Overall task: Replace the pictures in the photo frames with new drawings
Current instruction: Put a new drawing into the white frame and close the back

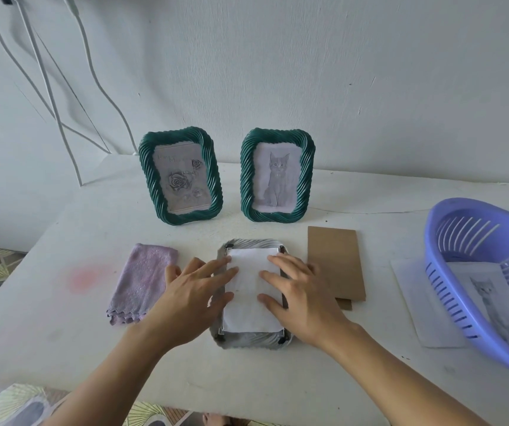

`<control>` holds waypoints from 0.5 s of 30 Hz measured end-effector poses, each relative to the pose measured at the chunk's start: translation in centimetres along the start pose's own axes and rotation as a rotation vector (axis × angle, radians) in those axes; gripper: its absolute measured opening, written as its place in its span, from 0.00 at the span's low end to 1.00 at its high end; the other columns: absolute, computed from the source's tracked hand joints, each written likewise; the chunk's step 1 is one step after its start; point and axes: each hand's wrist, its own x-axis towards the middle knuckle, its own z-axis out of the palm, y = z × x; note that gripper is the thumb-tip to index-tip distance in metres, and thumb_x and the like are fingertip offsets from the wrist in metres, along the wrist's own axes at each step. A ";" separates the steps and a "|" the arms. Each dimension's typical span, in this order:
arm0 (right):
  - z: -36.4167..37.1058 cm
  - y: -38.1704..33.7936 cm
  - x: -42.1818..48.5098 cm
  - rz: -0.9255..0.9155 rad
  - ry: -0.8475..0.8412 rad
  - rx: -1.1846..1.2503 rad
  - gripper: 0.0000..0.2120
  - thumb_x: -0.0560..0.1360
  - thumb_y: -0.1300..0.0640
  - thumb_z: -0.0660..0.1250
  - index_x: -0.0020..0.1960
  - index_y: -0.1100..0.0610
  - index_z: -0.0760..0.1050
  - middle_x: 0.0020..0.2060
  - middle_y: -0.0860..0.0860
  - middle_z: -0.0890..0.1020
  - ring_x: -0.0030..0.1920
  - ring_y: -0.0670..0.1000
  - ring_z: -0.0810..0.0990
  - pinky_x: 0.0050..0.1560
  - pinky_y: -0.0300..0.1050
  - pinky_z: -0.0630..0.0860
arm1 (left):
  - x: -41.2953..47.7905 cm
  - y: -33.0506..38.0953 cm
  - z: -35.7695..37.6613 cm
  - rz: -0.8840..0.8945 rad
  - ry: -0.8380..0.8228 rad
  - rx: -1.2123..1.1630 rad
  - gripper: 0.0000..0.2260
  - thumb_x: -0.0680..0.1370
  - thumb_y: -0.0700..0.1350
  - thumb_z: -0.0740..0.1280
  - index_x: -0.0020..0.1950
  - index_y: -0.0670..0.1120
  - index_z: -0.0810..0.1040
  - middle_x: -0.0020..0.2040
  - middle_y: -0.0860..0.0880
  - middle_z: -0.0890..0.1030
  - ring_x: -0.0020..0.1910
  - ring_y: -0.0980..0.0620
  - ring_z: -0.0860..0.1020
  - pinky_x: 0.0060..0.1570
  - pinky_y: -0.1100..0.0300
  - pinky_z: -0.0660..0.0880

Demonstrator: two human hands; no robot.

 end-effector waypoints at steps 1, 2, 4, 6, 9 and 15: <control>0.0 0.0 0.0 -0.003 -0.006 -0.002 0.22 0.78 0.40 0.60 0.67 0.48 0.76 0.73 0.50 0.70 0.76 0.50 0.62 0.65 0.55 0.67 | 0.0 0.0 0.1 0.002 -0.002 0.004 0.23 0.80 0.63 0.52 0.71 0.61 0.73 0.75 0.59 0.69 0.58 0.55 0.70 0.47 0.52 0.57; 0.0 0.0 0.1 -0.006 -0.014 -0.003 0.22 0.79 0.40 0.59 0.67 0.48 0.75 0.74 0.50 0.69 0.77 0.50 0.60 0.66 0.55 0.67 | 0.1 0.0 0.1 0.005 -0.008 0.005 0.24 0.80 0.63 0.51 0.72 0.61 0.72 0.76 0.59 0.67 0.58 0.55 0.70 0.47 0.52 0.57; -0.1 0.0 0.2 -0.009 -0.033 -0.006 0.23 0.79 0.39 0.59 0.69 0.48 0.74 0.75 0.49 0.67 0.78 0.49 0.58 0.66 0.55 0.66 | 0.1 0.0 0.1 0.014 -0.032 0.007 0.27 0.79 0.66 0.48 0.74 0.60 0.70 0.78 0.60 0.63 0.59 0.55 0.70 0.48 0.52 0.57; -0.2 0.0 0.4 -0.008 -0.049 -0.013 0.23 0.79 0.38 0.58 0.69 0.48 0.73 0.76 0.49 0.67 0.78 0.48 0.58 0.66 0.55 0.66 | 0.1 0.1 0.1 0.018 -0.052 0.019 0.29 0.78 0.67 0.46 0.75 0.60 0.68 0.78 0.61 0.62 0.59 0.55 0.70 0.48 0.51 0.57; -0.3 0.1 0.4 -0.016 -0.072 -0.036 0.25 0.78 0.37 0.58 0.71 0.47 0.71 0.76 0.48 0.65 0.78 0.48 0.58 0.67 0.55 0.65 | 0.1 0.0 0.1 0.018 -0.041 0.030 0.29 0.78 0.68 0.47 0.75 0.60 0.68 0.78 0.60 0.63 0.59 0.54 0.71 0.48 0.51 0.57; -0.8 0.2 0.4 -0.018 -0.063 0.006 0.25 0.78 0.37 0.61 0.70 0.49 0.72 0.74 0.50 0.68 0.75 0.50 0.63 0.67 0.54 0.66 | 0.2 0.0 -0.1 0.014 -0.041 0.022 0.30 0.77 0.68 0.48 0.74 0.59 0.69 0.78 0.59 0.64 0.60 0.54 0.72 0.49 0.51 0.57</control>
